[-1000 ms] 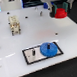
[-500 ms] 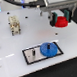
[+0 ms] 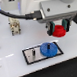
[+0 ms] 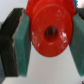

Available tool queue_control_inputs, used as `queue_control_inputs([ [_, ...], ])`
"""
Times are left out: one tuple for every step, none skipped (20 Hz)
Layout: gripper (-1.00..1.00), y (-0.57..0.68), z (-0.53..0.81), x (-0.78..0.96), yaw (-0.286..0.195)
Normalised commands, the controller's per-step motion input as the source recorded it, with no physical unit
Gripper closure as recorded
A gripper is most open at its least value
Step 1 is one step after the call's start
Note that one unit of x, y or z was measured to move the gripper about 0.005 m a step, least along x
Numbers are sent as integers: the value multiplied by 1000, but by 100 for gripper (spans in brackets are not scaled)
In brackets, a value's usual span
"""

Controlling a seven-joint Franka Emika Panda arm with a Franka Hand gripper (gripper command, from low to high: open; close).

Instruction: Insert the blue gear onto the right peg, followed by the red gear

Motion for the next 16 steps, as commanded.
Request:
queue_control_inputs([
  [100, -218, -54, 170, 0],
  [100, -210, -55, 154, 0],
  [100, -229, -67, 145, 0],
  [100, -225, -71, 149, 0],
  [100, -237, -96, 133, 0],
  [100, -239, -109, 131, 0],
  [100, -199, -116, 139, 0],
  [100, -113, -102, 183, 0],
  [100, -104, -135, 158, 0],
  [100, -121, -160, 112, 0],
  [100, -153, -186, 105, 0],
  [100, -85, -205, 117, 0],
  [100, -55, -222, 142, 0],
  [100, -86, -228, 127, 0],
  [100, -65, -250, 145, 0],
  [100, -54, -247, 163, 0],
])
